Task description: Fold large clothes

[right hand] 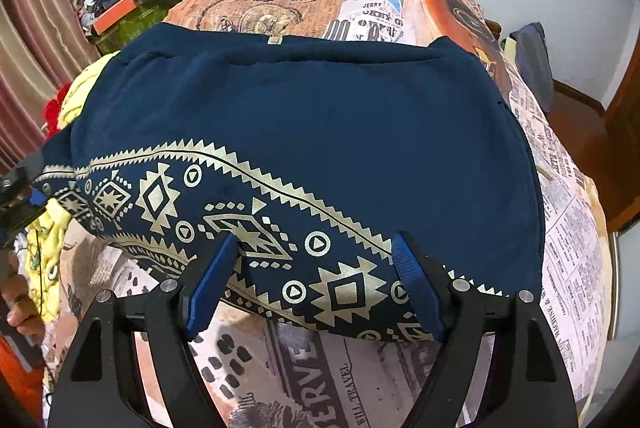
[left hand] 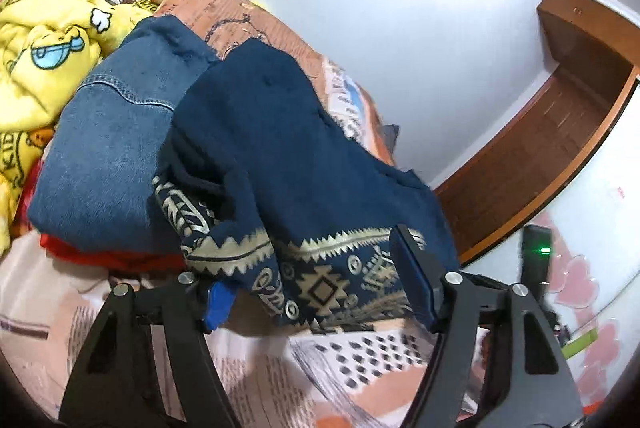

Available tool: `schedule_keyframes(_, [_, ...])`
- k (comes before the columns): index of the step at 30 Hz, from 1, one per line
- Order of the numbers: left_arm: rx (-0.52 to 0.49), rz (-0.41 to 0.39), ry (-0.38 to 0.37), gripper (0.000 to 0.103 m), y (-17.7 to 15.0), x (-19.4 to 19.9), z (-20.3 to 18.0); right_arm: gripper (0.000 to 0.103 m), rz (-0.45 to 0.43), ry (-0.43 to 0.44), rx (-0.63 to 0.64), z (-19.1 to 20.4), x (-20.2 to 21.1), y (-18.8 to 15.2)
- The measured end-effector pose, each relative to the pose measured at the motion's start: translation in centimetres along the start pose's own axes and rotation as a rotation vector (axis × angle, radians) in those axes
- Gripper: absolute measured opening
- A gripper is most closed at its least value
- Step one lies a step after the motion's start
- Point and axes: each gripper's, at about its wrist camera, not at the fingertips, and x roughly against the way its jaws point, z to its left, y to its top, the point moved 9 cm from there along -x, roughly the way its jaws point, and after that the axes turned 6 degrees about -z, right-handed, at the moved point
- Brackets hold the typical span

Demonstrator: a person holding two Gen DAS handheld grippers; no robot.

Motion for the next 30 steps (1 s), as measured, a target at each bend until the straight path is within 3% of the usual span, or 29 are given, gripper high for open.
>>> schedule_keyframes(2, [0.026,0.005,0.038,0.070,-0.3,-1.0,1.3,0.077,-0.002,0.002,0.000,0.0,0.1,-0.1])
schedule_keyframes(6, [0.096,-0.013,0.013,0.070,-0.8,-1.9,3.0,0.077,-0.001,0.004,0.012,-0.1,0.2,-0.3])
schedule_keyframes(11, [0.074,-0.003,0.032,0.064,-0.5,-2.1,3.3,0.077,0.002,0.005,0.009,-0.5,0.2,-0.2])
schedule_keyframes(13, [0.034,-0.028,0.005,0.055,0.3,-1.1,1.9,0.077,-0.001,0.009,0.000,-0.6,0.3,-0.3])
schedule_keyframes(17, [-0.057,-0.109,-0.079,0.054,2.1,1.3,-1.3,0.077,-0.004,0.008,-0.009,-0.9,0.1,-0.2])
schedule_keyframes(20, [-0.089,-0.078,0.003,0.054,1.5,0.2,0.0,0.077,-0.001,0.013,-0.024,-1.0,0.1,-0.2])
schedule_keyframes(22, [0.002,-0.036,0.050,0.054,0.7,-0.9,2.6,0.077,-0.002,0.013,-0.028,-0.9,0.2,-0.2])
schedule_keyframes(25, [0.186,-0.037,-0.019,0.054,0.5,-1.3,5.5,0.077,-0.001,0.008,-0.010,-0.7,0.3,-0.4])
schedule_keyframes(28, [0.230,-0.066,-0.046,0.053,1.7,-1.2,5.7,0.077,0.004,-0.003,0.011,-0.7,0.3,-0.6])
schedule_keyframes(29, [0.214,-0.062,-0.029,0.049,2.1,-1.4,5.5,0.077,0.006,-0.005,0.012,-0.8,0.3,-0.5])
schedule_keyframes(30, [0.187,-0.053,-0.007,0.034,2.5,-1.6,5.1,0.077,0.009,-0.006,0.010,-0.8,0.3,-0.5])
